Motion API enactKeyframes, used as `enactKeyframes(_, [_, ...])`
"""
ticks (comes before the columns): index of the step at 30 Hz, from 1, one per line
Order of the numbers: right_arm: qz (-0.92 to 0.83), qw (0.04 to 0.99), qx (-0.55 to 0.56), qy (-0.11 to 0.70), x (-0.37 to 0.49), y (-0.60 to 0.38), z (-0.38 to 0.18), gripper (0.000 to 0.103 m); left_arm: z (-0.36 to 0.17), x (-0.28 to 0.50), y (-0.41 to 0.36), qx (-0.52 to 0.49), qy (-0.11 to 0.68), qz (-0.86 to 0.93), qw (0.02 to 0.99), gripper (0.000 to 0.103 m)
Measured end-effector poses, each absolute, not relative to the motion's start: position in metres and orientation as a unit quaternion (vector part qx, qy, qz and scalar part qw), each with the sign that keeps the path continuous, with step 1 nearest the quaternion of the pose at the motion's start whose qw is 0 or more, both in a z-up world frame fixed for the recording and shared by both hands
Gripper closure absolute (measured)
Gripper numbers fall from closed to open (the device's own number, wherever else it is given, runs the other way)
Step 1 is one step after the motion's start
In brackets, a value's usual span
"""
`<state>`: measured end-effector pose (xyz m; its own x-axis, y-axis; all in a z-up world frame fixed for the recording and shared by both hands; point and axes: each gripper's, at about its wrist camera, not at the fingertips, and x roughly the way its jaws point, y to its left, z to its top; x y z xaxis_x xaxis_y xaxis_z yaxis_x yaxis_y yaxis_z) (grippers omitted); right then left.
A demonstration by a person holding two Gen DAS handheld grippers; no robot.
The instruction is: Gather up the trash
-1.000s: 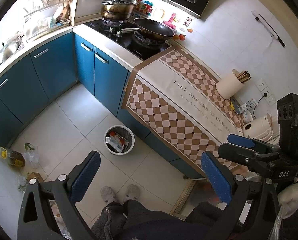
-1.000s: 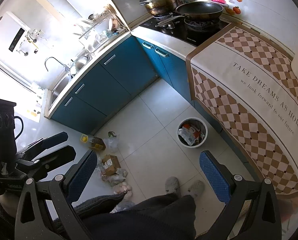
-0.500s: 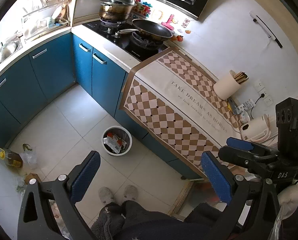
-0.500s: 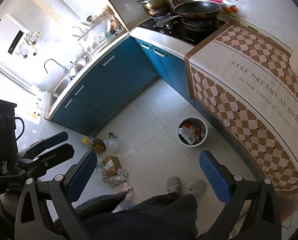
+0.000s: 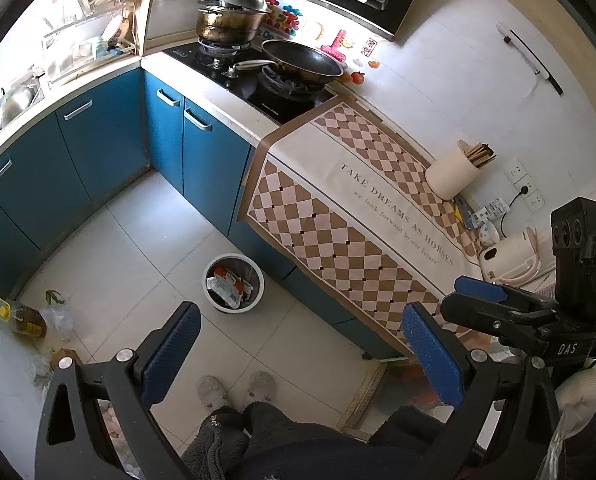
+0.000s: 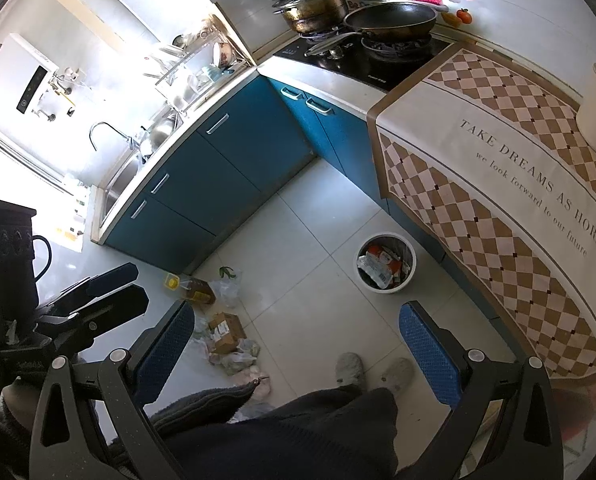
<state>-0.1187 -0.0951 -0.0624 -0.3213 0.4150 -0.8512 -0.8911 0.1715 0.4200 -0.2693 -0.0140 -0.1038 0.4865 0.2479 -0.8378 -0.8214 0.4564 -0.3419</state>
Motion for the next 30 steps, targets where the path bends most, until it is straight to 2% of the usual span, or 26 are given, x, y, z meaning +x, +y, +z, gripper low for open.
enactKeyframes(30, [0.602, 0.543, -0.213, 0.544, -0.1196, -0.0977, -0.0622, 0.000, -0.1050, -0.2734, -0.0134, -0.387, 0.369, 0.344, 0.772, 0.000])
